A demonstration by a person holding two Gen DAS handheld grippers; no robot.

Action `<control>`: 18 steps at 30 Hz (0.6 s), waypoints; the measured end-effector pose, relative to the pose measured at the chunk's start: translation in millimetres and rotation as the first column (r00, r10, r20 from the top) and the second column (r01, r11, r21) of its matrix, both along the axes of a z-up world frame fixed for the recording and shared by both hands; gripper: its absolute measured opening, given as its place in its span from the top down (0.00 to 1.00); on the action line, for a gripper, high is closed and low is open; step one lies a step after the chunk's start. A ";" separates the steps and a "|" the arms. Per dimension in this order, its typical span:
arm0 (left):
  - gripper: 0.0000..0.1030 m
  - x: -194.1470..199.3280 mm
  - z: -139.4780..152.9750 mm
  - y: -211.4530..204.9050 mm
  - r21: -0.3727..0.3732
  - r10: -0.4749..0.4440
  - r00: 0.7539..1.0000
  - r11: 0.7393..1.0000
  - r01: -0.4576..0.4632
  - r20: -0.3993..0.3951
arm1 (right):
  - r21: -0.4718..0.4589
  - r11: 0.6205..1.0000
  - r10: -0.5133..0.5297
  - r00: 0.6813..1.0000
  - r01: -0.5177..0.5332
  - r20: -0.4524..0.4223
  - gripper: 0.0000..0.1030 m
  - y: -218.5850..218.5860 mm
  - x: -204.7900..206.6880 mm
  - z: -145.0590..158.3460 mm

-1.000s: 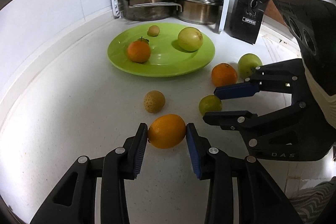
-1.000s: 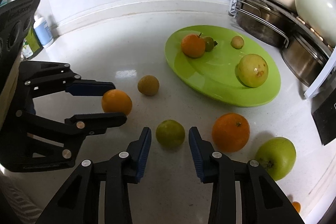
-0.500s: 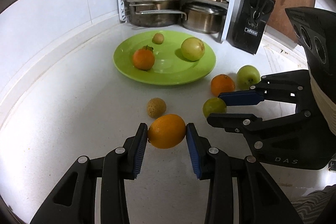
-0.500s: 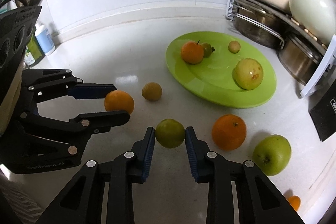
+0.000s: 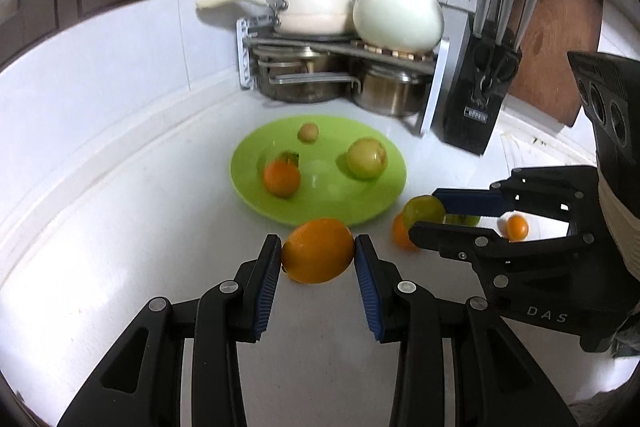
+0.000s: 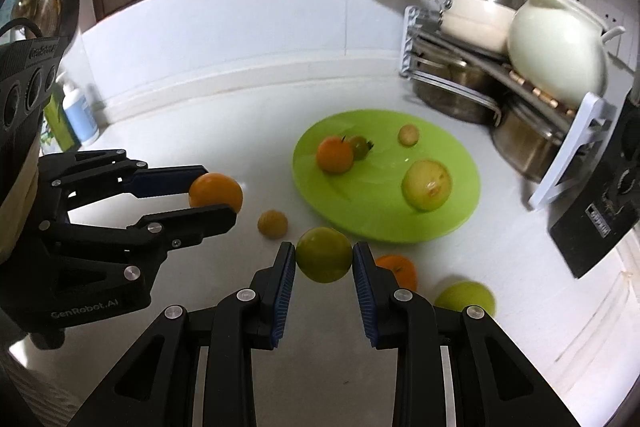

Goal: Organize fruits
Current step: 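Carry the orange and green lime over the green plate with both grippers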

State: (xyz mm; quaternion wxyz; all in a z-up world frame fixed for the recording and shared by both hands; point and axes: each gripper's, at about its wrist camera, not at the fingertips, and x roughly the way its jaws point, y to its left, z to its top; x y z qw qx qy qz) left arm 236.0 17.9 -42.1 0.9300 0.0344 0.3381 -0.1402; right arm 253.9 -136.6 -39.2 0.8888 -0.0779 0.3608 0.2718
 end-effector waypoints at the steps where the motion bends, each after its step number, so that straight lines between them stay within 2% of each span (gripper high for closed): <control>1: 0.64 1.7 2.9 -0.9 -0.001 0.000 1.000 1.000 0.000 0.007 | 0.003 1.000 -0.004 1.000 0.004 0.006 0.70 -1.6 0.8 2.6; 13: 0.64 43.2 30.8 -14.7 -0.028 -0.013 0.999 1.000 0.014 0.042 | 0.037 0.996 -0.084 0.994 0.081 0.071 0.70 -20.4 35.3 34.3; 18: 0.64 64.9 38.7 -16.5 -0.037 -0.028 0.999 0.999 0.030 0.043 | 0.057 0.993 -0.110 0.992 0.106 0.068 0.70 -26.2 57.1 43.0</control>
